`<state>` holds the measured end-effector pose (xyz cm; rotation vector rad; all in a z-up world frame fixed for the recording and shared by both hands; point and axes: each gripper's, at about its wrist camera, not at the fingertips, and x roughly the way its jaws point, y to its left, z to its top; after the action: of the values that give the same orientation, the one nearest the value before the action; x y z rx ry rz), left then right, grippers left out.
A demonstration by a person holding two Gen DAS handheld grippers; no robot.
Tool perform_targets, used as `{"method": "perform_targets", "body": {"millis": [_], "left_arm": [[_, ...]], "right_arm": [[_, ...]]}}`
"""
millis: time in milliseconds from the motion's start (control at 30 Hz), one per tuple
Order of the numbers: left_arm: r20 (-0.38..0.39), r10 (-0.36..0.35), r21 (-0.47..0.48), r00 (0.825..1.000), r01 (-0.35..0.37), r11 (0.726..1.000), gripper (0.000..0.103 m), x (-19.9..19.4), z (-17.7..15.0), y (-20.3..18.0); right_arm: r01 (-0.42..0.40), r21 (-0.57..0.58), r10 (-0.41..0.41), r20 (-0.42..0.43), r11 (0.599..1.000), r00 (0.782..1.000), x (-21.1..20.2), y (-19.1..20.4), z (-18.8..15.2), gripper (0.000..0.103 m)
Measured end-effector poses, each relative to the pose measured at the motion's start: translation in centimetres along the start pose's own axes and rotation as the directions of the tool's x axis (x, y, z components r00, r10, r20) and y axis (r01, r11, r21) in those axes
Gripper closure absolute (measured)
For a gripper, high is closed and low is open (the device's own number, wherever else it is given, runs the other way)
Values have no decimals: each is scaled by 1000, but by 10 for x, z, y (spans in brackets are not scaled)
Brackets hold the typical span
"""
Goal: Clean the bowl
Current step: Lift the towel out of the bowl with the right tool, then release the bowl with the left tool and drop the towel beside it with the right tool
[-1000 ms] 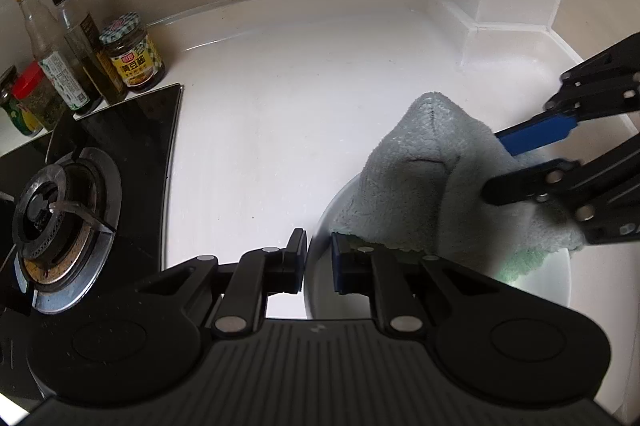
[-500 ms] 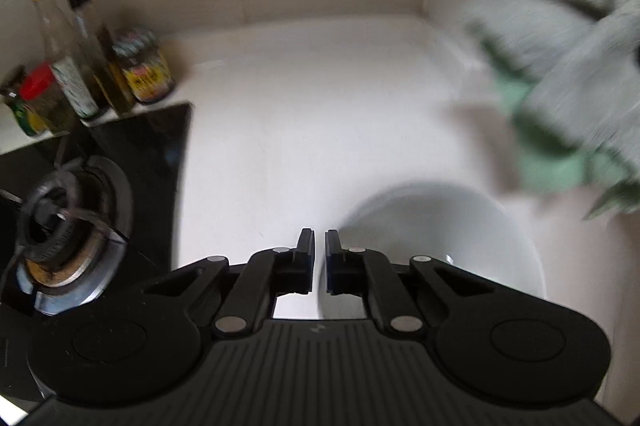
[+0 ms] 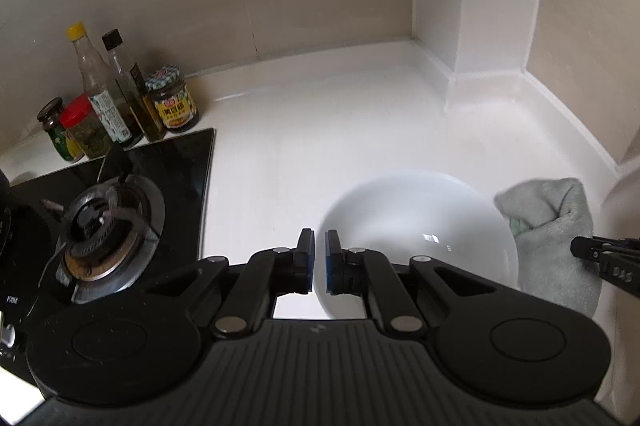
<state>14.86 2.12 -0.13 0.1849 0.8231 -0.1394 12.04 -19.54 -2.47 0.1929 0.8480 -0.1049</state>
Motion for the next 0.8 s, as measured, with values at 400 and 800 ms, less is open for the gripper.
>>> {"method": "perform_targets", "body": {"millis": [400,800], "left_arm": [[-5,-37,-18,999,37,999,98,-12,-22,-7],[7,-36,-48,999,36,998,98,-50,-52,-16]], "right_arm": [[150,-119,-140,95,981,986,-31,32,-17,71],[67,-87,-55,142,994,988,-98,62,-38,71]]}}
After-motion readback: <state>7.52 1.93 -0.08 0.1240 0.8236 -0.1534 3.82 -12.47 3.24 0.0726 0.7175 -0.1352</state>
